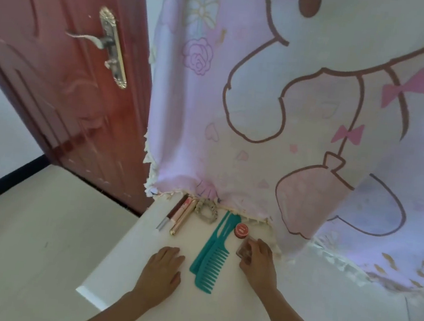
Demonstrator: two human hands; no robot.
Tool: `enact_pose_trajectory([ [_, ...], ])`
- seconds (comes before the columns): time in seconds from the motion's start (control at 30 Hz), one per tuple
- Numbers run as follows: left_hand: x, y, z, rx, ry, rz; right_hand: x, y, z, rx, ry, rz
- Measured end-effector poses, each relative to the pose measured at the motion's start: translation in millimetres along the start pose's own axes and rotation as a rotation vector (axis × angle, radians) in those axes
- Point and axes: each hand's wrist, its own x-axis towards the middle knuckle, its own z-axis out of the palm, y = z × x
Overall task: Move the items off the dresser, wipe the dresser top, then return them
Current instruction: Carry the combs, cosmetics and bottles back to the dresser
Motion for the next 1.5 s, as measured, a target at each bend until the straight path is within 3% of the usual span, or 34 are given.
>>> enact_pose_trajectory([
  [0.1,-3.8,-0.1,-0.1,0.148,0.104,0.02,-2.3,0.1,-2.6,-0.061,-0.012,-0.018],
  [0.27,-13.3,1.0,-11.0,0.148,0.012,-0.054,-18.0,-8.2,-5.8,-0.096,0.072,-0.195],
  [0.47,-39.0,1.1,-34.8,0.177,0.21,-0.194,-42.9,-36.9,0.4,-0.135,0.035,-0.403],
  [0.57,-55.5,-3.0,-46.8,0.167,0.267,-0.254,-50.1,-53.3,7.2,-0.139,0.109,-0.581],
  [0.67,-79.1,-8.2,-62.0,0.171,0.338,-0.32,-60.3,-80.6,14.0,-0.205,-0.014,-0.647],
  [0.9,-150.0,-38.6,-104.0,0.206,0.496,-0.49,-90.7,-167.4,24.5,-0.343,0.061,-0.875],
  [1.1,-274.0,-88.4,-165.1,0.18,0.529,-0.779,-152.6,-290.9,66.6,-0.347,0.081,-1.162],
  [1.33,-516.2,-153.4,-230.6,0.264,0.751,-1.174,-286.3,-450.1,147.1,-0.364,0.054,-1.5],
  [1.5,-631.0,-169.0,-268.1,0.282,0.857,-1.381,-360.0,-536.7,168.3,-0.285,0.062,-1.633],
])
